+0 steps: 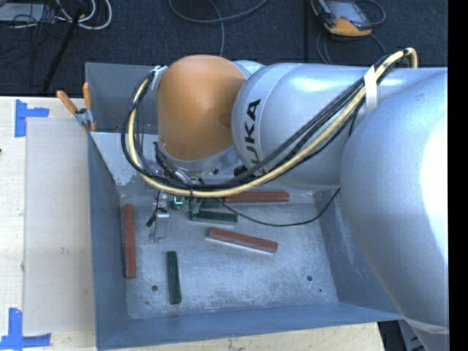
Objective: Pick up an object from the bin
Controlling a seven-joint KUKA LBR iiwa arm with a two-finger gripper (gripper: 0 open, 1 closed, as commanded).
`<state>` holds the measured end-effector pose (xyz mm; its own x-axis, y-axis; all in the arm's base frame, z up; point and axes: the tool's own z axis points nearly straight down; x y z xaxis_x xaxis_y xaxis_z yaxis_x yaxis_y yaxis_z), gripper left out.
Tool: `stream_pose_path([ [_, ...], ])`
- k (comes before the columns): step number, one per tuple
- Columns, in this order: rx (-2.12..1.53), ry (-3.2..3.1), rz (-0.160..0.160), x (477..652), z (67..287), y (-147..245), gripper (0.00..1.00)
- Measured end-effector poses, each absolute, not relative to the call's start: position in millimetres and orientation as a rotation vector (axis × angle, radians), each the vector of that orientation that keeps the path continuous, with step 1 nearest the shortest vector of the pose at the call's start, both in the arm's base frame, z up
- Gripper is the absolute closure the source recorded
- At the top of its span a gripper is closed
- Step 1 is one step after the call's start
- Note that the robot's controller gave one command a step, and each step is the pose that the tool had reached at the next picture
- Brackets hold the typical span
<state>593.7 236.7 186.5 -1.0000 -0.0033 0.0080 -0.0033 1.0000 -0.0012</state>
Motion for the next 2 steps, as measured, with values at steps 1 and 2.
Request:
stream_pose_path([
  [1,0.283,-3.118,0.004,515.4,97,240,0.0],
  [2,0.295,-3.122,0.006,500.6,92,181,0.0],
])
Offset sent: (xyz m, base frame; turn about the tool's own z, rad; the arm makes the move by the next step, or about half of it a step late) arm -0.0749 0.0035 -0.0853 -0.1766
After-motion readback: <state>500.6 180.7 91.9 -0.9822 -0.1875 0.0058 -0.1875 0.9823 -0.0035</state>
